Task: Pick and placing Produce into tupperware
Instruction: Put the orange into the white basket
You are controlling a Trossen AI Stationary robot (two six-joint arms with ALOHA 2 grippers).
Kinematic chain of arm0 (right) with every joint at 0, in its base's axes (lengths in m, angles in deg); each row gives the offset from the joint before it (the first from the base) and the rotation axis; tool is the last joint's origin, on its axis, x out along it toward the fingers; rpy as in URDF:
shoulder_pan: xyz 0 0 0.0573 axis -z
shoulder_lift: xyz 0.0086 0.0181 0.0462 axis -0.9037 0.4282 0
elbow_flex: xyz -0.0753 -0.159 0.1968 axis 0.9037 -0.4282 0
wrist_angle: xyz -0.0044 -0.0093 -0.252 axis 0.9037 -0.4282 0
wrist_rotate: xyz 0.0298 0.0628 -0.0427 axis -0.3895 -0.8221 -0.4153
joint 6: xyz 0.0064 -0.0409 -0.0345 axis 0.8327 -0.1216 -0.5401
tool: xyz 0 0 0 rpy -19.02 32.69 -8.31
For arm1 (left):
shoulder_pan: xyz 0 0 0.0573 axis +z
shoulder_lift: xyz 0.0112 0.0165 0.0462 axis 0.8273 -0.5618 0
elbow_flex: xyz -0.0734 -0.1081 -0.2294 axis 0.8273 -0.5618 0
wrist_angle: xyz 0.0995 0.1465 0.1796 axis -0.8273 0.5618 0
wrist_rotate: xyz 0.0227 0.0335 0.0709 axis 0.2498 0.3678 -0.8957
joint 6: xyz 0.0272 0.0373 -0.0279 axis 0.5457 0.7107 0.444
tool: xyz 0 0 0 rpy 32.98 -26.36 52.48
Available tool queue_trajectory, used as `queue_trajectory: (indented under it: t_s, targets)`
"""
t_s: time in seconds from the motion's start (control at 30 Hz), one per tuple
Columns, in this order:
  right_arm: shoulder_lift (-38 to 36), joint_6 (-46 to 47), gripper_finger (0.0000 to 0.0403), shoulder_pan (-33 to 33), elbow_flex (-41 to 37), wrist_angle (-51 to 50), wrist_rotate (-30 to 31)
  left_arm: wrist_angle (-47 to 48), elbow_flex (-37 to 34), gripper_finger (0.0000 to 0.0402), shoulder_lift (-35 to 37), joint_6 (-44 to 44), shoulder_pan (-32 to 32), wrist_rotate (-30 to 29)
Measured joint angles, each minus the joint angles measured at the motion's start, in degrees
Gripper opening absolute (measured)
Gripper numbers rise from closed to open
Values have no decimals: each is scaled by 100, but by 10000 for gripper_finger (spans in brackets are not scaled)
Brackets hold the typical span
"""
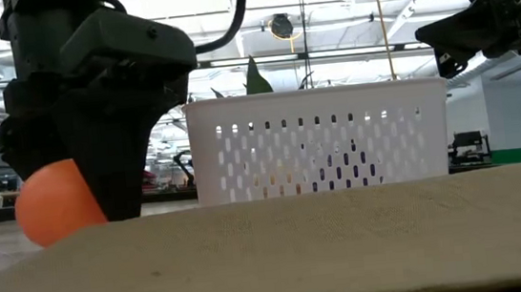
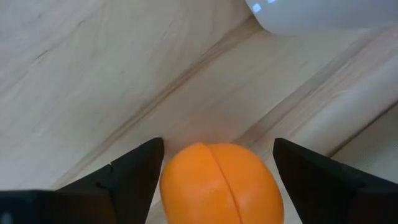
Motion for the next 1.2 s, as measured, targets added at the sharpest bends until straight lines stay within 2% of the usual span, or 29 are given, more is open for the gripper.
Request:
queue_trajectory:
  t_s: [0.13,0.37,0.47,0.77,1.0,1.2]
  targets:
    - [0,0,0,-1,0,0,0,24,-8,284,-4,0,4,72]
    - [0,0,0,1,0,-15,0,32,-13,209,-11,74,6,115]
    - [0,0,0,0,0,-16,0,28,-13,193,-15,130,6,125]
    - [0,0,0,0,0,-15,0,407,274,201,-54,526,57,217]
    - [0,2,0,1,0,-11,0,736,589,196,-63,1192,199,290]
    - [0,2,0,-1,0,0,0,1415,898,205,-50,1692,399,220]
